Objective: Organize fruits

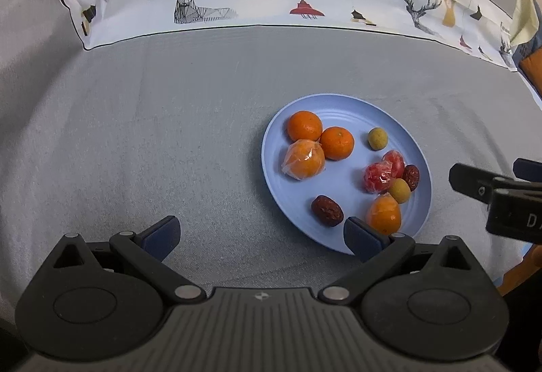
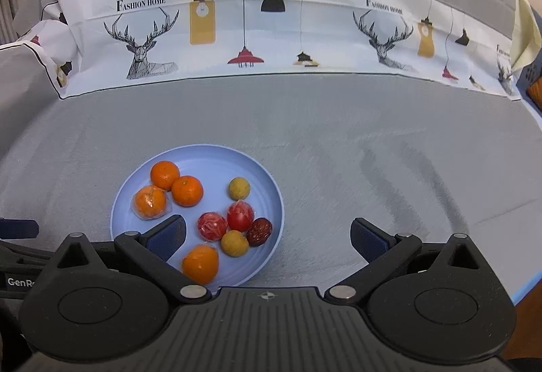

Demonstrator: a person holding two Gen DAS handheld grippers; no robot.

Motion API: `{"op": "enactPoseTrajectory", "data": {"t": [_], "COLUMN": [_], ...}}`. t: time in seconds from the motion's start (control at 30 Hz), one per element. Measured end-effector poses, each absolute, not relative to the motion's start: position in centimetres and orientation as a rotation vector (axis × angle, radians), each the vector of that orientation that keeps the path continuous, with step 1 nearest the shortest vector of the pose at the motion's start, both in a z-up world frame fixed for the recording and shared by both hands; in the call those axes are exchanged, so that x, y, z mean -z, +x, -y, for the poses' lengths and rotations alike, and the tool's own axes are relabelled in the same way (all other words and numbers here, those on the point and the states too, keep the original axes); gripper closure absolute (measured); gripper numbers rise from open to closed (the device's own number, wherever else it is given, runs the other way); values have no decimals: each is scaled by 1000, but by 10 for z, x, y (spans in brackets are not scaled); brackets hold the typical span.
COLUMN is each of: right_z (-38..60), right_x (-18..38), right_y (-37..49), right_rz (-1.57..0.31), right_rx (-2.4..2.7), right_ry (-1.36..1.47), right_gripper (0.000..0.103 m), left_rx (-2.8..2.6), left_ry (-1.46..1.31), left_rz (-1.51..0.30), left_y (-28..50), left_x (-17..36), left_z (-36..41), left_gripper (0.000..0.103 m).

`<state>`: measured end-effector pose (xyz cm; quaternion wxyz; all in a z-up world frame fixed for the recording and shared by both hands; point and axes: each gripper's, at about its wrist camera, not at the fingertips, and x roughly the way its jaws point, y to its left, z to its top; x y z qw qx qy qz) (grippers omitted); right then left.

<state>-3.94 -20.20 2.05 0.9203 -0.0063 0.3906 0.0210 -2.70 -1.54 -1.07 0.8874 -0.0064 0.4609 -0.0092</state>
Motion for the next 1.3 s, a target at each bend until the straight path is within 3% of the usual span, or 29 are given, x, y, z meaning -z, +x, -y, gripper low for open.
{"op": "enactPoseTrajectory", "data": {"t": [1.3], "right_z": [194], "right_x": [-14], "right_y": [-38], "right_rz": [-831], "right_rx": [-70], "right_ry": [-53], "right_gripper": [1], "left_rx": [39], "left_ry": [-11], "left_rz": [-954], "left_y": [-26], "left_x": [13], "left_z": [23], "left_gripper": [0]}}
